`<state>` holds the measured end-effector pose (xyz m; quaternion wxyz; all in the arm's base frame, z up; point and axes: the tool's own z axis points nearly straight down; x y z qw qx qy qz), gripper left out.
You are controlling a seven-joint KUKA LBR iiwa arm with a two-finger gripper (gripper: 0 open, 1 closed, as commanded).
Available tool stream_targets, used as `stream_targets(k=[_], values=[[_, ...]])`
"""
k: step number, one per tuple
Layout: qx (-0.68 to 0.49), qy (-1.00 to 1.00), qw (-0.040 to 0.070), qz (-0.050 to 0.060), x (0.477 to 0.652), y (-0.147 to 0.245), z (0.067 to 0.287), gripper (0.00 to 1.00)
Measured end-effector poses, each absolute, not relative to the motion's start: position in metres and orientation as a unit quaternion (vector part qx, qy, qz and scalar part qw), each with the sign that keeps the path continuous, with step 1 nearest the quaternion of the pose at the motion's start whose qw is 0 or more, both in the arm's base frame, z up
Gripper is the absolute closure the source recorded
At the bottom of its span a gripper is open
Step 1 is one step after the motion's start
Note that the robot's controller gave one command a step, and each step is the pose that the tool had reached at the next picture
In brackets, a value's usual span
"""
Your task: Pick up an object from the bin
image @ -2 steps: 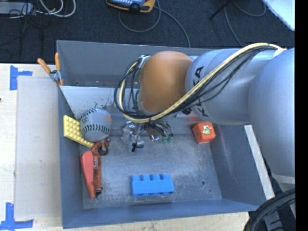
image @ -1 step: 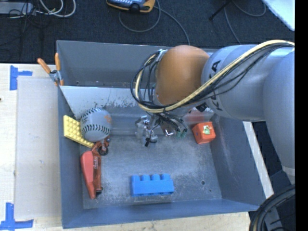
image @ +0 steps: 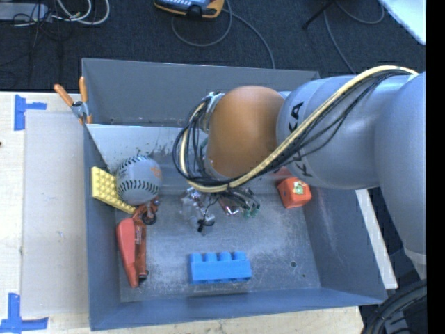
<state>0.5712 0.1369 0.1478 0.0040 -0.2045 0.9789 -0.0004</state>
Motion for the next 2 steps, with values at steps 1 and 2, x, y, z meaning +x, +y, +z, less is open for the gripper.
stream_targets(k=[1,2], values=[[-0.204,0.979,0.004,-0.001,0.567,0.1654,0.1494,1.0],[-0.178,0.984,0.005,0.0,0.5661,0.1703,0.15,1.0]])
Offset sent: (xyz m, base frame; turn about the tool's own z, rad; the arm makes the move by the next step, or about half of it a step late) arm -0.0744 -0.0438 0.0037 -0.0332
